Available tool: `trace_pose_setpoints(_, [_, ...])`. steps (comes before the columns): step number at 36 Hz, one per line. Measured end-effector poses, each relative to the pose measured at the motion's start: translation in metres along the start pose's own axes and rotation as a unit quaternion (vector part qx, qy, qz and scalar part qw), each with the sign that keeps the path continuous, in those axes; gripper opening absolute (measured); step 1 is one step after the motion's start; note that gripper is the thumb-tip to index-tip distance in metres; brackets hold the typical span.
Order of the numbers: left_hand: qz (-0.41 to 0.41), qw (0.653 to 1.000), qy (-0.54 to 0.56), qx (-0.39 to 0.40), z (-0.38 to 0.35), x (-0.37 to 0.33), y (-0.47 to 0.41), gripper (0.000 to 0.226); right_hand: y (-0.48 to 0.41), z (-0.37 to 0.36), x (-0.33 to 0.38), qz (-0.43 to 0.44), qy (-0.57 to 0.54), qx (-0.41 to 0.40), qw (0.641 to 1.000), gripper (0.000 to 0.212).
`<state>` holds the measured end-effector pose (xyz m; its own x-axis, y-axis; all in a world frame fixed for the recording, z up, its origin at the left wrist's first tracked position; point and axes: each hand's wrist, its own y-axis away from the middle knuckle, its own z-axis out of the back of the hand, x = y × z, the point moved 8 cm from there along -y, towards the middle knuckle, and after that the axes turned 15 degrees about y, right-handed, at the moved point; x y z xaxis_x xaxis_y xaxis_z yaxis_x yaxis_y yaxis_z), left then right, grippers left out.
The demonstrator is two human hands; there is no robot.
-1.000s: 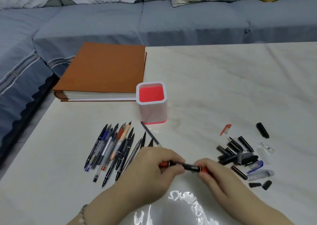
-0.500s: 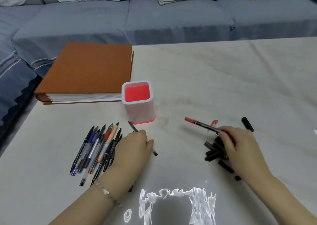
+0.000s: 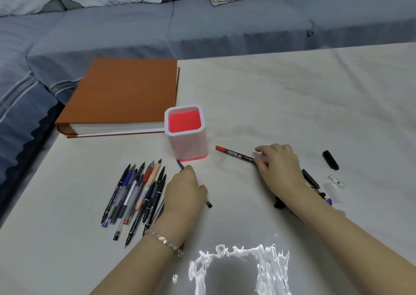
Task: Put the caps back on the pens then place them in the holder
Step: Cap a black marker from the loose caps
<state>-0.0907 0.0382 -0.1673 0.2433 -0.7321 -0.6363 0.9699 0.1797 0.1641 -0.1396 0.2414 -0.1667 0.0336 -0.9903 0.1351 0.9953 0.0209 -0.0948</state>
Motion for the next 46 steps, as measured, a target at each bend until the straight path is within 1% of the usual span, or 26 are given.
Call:
trace_pose_setpoints(3, [0.004, 1.0, 0.027, 0.008, -0.004, 0.0, 0.004, 0.018, 0.016, 0.007, -0.007, 0.002, -0.023, 0.0, 1.0, 0.025])
trace_pose_setpoints(8, [0.028, 0.997, 0.055, 0.038, -0.011, 0.008, 0.017, 0.022, 0.041, 0.012, -0.022, 0.04, -0.077, 0.02, 0.996, 0.026])
trace_pose_setpoints(10, [0.01, 0.997, 0.04, 0.058, -0.013, 0.008, 0.023, 0.024, 0.047, 0.014, -0.026, 0.046, -0.081, 0.027, 0.995, 0.025])
trace_pose_setpoints(14, [-0.056, 0.995, -0.04, 0.077, -0.015, -0.003, 0.03, 0.032, 0.056, 0.018, -0.034, 0.047, -0.091, 0.042, 0.994, 0.022])
trace_pose_setpoints(15, [-0.065, 0.994, -0.051, 0.072, -0.014, -0.006, 0.031, 0.031, 0.058, 0.02, -0.037, 0.045, -0.093, 0.042, 0.994, 0.022])
trace_pose_setpoints(17, [-0.082, 0.994, -0.047, 0.059, -0.013, -0.013, 0.03, 0.023, 0.06, 0.025, -0.046, 0.032, -0.095, 0.043, 0.994, 0.02])
trace_pose_setpoints(19, [-0.109, 0.992, -0.023, 0.063, -0.015, -0.023, 0.028, 0.016, 0.061, 0.031, -0.061, 0.01, -0.09, 0.042, 0.995, 0.02])
trace_pose_setpoints(22, [-0.143, 0.985, 0.041, 0.082, -0.019, -0.038, 0.027, 0.019, 0.063, 0.037, -0.086, -0.028, -0.073, 0.055, 0.995, 0.019])
trace_pose_setpoints(25, [-0.16, 0.98, 0.092, 0.073, -0.016, -0.051, 0.029, 0.02, 0.068, 0.036, -0.106, -0.047, -0.045, 0.093, 0.993, 0.015])
trace_pose_setpoints(28, [-0.176, 0.975, 0.111, 0.072, -0.016, -0.06, 0.032, 0.021, 0.074, 0.036, -0.115, -0.039, -0.025, 0.113, 0.993, 0.011])
trace_pose_setpoints(33, [-0.161, 0.971, 0.162, 0.069, -0.011, -0.063, 0.041, 0.02, 0.082, 0.022, -0.112, -0.004, -0.011, 0.171, 0.985, 0.008])
trace_pose_setpoints(35, [-0.151, 0.968, 0.184, 0.076, -0.011, -0.06, 0.042, 0.016, 0.082, 0.018, -0.111, -0.004, -0.012, 0.162, 0.987, 0.008])
trace_pose_setpoints(37, [-0.146, 0.964, 0.207, 0.086, -0.011, -0.058, 0.042, 0.014, 0.078, 0.015, -0.109, -0.006, -0.009, 0.147, 0.989, 0.014])
trace_pose_setpoints(43, [-0.165, 0.955, 0.23, 0.089, -0.006, -0.056, 0.045, 0.026, 0.066, 0.012, -0.086, -0.011, -0.016, 0.124, 0.992, 0.025])
trace_pose_setpoints(46, [-0.168, 0.955, 0.229, 0.087, -0.004, -0.052, 0.046, 0.027, 0.066, 0.009, -0.069, -0.001, -0.022, 0.115, 0.993, 0.028])
